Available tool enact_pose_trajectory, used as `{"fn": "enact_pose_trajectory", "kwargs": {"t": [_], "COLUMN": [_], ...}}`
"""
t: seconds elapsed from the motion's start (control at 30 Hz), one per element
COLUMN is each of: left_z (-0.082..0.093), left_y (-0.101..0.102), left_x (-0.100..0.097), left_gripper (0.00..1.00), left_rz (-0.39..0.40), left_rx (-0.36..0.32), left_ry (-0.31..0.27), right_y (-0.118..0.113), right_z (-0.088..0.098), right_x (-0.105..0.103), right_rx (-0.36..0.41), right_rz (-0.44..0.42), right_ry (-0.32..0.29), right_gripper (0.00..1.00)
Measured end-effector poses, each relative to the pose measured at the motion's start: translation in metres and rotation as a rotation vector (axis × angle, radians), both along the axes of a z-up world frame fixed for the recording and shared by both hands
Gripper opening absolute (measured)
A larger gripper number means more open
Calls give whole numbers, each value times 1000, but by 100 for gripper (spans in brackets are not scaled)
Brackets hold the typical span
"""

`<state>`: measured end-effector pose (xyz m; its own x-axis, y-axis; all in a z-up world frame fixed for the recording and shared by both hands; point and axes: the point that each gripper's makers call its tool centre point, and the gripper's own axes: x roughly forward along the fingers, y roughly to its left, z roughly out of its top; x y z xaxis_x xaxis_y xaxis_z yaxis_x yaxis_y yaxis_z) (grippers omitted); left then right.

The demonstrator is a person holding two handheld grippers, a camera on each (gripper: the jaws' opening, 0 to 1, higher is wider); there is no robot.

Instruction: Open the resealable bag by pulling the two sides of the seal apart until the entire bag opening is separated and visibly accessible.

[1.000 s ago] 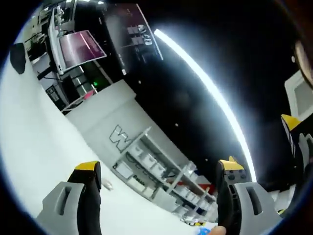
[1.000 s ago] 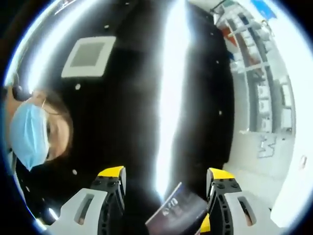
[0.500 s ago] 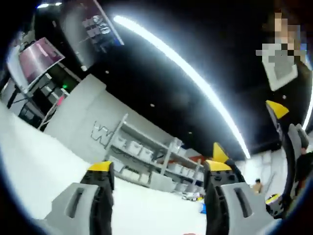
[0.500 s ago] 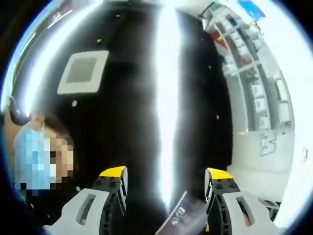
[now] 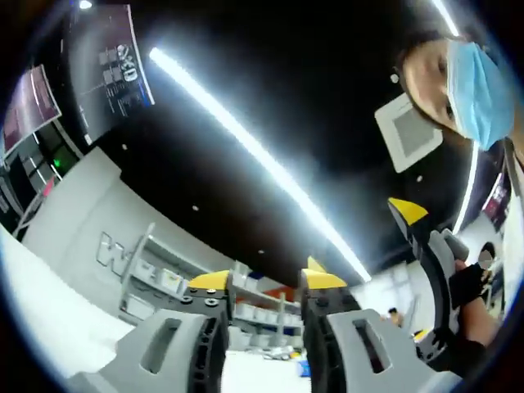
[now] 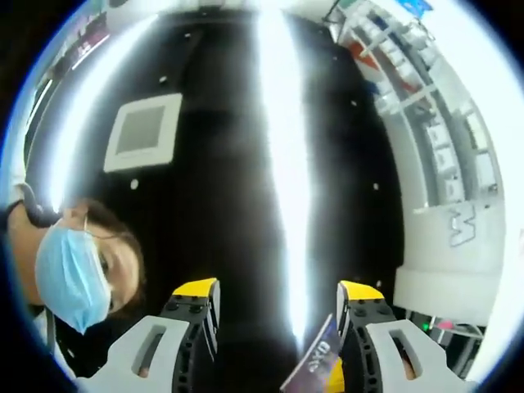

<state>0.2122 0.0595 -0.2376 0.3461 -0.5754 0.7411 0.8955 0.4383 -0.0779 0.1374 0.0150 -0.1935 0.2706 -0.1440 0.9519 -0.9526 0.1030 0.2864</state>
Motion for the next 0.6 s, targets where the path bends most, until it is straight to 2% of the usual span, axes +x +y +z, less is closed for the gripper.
{"fn": "enact_pose_trajectory", "kwargs": {"t": [0.07, 0.13, 0.2, 0.23, 0.27, 0.33, 0.4, 0.5, 0.53, 0.57, 0.6], "left_z": [6, 19, 26, 27, 28, 31, 35, 47, 50, 57, 60], "left_y": [3, 10, 14, 16, 16, 18, 24, 44, 48, 57, 63], "left_x": [-2, -11, -10, -8, -8, -11, -11, -9, -9, -10, -11], "left_gripper": [24, 29, 37, 39, 39, 39, 44, 62, 69, 78, 82], "left_rz": [-4, -39, -159, -245, -321, -443, -417, -254, -248, -253, -250], "left_rx": [-38, -127, -212, -260, -288, -317, -345, -410, -430, -479, -511], "left_ry": [-13, -52, 18, 79, 114, 132, 117, 63, 62, 67, 65], "right_y": [-5, -6, -7, -5, 0, 8, 15, 20, 21, 21, 20], "right_z": [3, 8, 15, 20, 24, 29, 33, 33, 31, 28, 25], "right_x": [-2, -7, -17, -24, -29, -38, -47, -54, -53, -51, -49], "right_rx": [11, 11, 7, -4, -23, -59, -95, -156, -176, -194, -195], "right_rz": [-3, 2, -3, 2, 10, 14, 13, -43, -64, -84, -86], "right_ry": [-11, -30, -63, -89, -106, -136, -168, -185, -181, -168, -161], "right_gripper": [57, 58, 58, 59, 58, 58, 57, 57, 57, 57, 57]}}
